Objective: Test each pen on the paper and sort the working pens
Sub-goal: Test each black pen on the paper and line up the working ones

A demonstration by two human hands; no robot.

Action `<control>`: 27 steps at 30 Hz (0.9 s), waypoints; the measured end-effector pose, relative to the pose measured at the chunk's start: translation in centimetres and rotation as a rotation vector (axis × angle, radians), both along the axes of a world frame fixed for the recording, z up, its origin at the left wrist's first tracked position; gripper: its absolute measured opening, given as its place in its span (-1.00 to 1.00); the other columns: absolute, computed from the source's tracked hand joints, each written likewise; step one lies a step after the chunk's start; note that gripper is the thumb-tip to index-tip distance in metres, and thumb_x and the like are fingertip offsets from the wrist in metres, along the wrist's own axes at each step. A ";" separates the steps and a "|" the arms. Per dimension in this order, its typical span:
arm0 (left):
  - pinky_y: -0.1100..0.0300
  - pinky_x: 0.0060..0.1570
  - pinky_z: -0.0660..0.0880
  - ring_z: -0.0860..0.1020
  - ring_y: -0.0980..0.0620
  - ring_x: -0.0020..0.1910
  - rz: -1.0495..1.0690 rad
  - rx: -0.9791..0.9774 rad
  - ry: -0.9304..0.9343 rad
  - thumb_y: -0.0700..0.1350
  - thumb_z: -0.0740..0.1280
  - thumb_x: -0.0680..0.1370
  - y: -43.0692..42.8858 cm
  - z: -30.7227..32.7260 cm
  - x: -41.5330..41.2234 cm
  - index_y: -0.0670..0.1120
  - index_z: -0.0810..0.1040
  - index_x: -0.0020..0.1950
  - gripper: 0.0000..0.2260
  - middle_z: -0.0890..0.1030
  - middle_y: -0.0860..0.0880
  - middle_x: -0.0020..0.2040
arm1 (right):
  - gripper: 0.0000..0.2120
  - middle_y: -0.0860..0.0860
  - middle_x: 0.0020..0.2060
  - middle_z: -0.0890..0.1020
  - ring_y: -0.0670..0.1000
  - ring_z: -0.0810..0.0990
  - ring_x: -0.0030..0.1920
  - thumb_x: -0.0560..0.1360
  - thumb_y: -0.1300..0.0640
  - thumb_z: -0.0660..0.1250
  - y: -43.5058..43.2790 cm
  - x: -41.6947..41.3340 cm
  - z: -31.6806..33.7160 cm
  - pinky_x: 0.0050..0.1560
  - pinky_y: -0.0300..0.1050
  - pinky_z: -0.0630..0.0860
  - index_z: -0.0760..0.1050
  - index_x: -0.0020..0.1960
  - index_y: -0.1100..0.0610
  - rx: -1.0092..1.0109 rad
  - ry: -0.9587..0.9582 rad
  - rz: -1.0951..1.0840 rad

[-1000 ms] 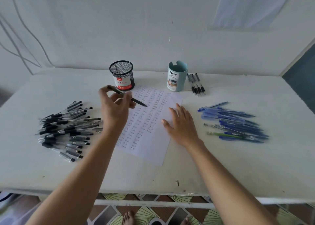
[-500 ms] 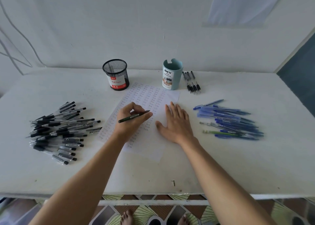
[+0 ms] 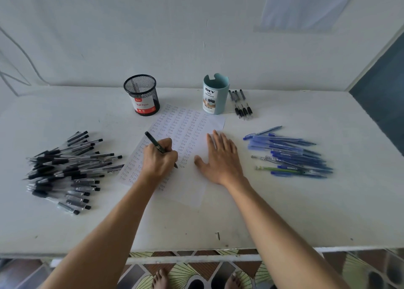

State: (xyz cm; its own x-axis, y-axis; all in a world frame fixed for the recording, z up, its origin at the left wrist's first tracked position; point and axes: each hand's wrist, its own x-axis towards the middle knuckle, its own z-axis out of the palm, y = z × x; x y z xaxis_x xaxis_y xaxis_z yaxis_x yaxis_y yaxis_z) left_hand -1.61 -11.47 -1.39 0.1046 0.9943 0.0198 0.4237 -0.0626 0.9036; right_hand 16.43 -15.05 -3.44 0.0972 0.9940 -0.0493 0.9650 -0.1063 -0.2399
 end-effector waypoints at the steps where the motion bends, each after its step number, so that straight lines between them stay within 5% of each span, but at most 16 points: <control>1: 0.10 -0.40 0.19 0.22 0.02 -0.44 -0.003 -0.001 0.004 -0.39 0.26 0.29 0.0 0.0 0.1 -0.06 0.18 -0.45 -0.67 0.21 0.04 -0.50 | -0.23 0.08 0.62 -0.10 0.09 -0.17 0.60 0.59 -0.27 0.05 0.0 0.0 0.0 0.57 0.08 -0.18 -0.09 0.63 0.13 0.002 0.001 0.000; 27: 0.13 -0.41 0.16 0.20 0.06 -0.42 -0.033 0.058 0.095 -0.41 0.27 0.30 0.3 -0.6 0.3 -0.12 0.20 -0.38 -0.71 0.24 -0.02 -0.45 | -0.22 0.06 0.62 -0.11 0.08 -0.18 0.60 0.59 -0.28 0.05 -0.1 0.0 0.0 0.57 0.08 -0.20 -0.10 0.63 0.11 -0.003 0.010 -0.004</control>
